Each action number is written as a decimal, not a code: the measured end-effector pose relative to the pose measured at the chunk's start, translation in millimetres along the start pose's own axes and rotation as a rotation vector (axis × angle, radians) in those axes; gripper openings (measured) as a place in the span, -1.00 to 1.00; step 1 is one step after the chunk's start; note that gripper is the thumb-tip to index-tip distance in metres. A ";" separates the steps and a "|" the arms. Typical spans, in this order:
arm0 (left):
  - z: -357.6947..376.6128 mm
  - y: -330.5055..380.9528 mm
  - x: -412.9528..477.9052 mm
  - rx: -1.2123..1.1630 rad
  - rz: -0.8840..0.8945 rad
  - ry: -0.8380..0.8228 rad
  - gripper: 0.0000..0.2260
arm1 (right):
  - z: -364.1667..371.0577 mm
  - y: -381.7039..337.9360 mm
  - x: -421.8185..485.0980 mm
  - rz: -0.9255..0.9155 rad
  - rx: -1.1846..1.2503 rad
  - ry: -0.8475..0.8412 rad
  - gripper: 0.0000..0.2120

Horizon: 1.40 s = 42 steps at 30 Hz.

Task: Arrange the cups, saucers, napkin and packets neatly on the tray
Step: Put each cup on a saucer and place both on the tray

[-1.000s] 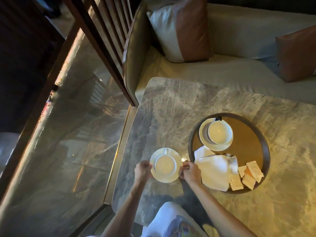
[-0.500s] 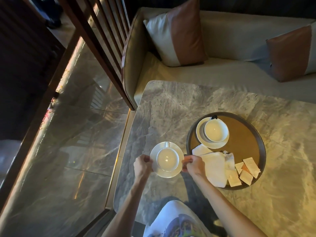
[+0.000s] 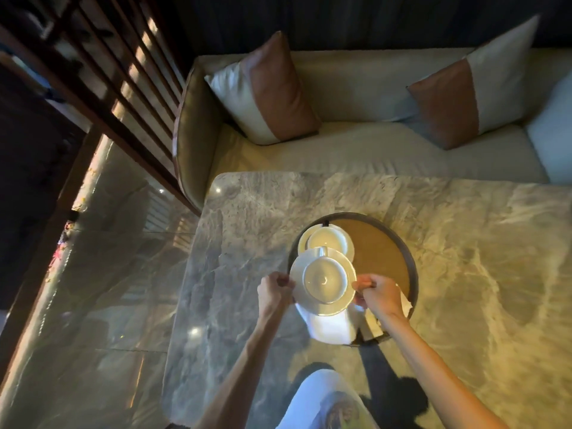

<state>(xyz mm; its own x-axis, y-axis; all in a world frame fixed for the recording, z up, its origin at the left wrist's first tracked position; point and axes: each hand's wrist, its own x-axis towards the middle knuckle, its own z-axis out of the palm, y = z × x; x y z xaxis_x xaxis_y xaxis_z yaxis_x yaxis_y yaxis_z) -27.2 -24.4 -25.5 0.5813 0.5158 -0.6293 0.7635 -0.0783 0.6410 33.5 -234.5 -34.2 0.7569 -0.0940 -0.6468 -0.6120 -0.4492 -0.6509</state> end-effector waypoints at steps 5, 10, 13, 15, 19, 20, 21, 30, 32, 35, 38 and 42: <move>62.9 40.9 -5.0 0.006 0.038 -0.041 -0.86 | -61.5 2.1 34.6 0.023 0.080 0.072 -0.78; 121.4 69.4 -2.0 0.005 0.088 -0.063 -0.79 | -106.3 8.5 75.5 0.088 0.115 0.094 -0.77; 151.9 76.1 5.3 -0.002 0.067 -0.066 -0.87 | -120.9 11.2 98.7 0.128 0.106 0.112 -0.78; 169.8 78.9 10.0 -0.011 0.048 -0.041 -0.87 | -126.9 13.4 113.0 0.153 0.107 0.115 -0.82; 196.3 82.9 17.3 0.037 0.039 0.057 -0.87 | -129.9 19.9 134.4 0.185 0.081 0.111 -0.76; 201.0 82.5 19.0 0.042 0.032 0.076 -0.87 | -128.9 21.8 138.7 0.192 0.074 0.111 -0.74; 204.7 81.5 20.2 0.042 0.023 0.092 -0.88 | -127.6 23.7 142.2 0.197 0.069 0.114 -0.73; 220.4 71.7 29.8 0.116 0.025 0.184 -0.87 | -112.3 53.6 151.3 0.181 0.067 0.097 -0.88; 221.0 68.5 32.2 0.122 0.027 0.202 -0.86 | -108.3 59.0 149.2 0.180 0.091 0.116 -0.80; 222.9 65.8 32.5 0.113 0.023 0.216 -0.85 | -100.1 61.2 149.8 0.169 0.041 0.117 -0.85; 224.7 64.1 33.7 0.109 0.022 0.212 -0.85 | -94.7 58.9 153.5 0.177 -0.062 0.134 -0.88; 226.7 61.6 32.0 0.091 0.029 0.228 -0.83 | -93.2 55.0 152.7 0.193 -0.072 0.159 -0.87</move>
<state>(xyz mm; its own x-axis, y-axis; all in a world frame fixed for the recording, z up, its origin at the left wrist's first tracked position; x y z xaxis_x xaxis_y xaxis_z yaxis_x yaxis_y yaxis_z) 102.2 -206.1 -105.8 0.5324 0.6906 -0.4894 0.7759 -0.1672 0.6083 136.8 -356.4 -131.8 0.6577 -0.3203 -0.6818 -0.7350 -0.4707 -0.4880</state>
